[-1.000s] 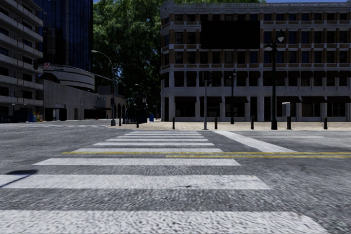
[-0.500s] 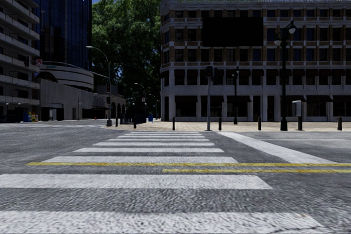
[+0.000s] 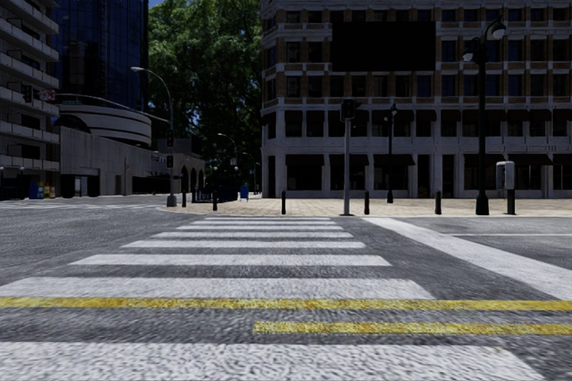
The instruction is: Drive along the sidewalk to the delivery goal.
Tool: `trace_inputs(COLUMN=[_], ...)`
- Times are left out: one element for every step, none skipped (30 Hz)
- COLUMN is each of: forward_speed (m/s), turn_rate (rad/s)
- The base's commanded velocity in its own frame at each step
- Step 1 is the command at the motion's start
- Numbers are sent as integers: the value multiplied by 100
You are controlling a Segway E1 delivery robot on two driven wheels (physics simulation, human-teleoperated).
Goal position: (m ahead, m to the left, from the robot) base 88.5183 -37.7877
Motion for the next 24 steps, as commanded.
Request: trace_inputs(forward_speed=[200, 200, 200, 200, 200, 200, 200, 200, 200, 200, 200, 200, 200, 200, 200, 200, 200, 200, 200, 200, 200, 200, 200, 200], turn_rate=[0, 0, 0, 0, 0, 0, 0, 0, 0, 0, 0, 0, 0, 0, 0, 0, 0, 0, 0, 0, 0, 0, 0, 0])
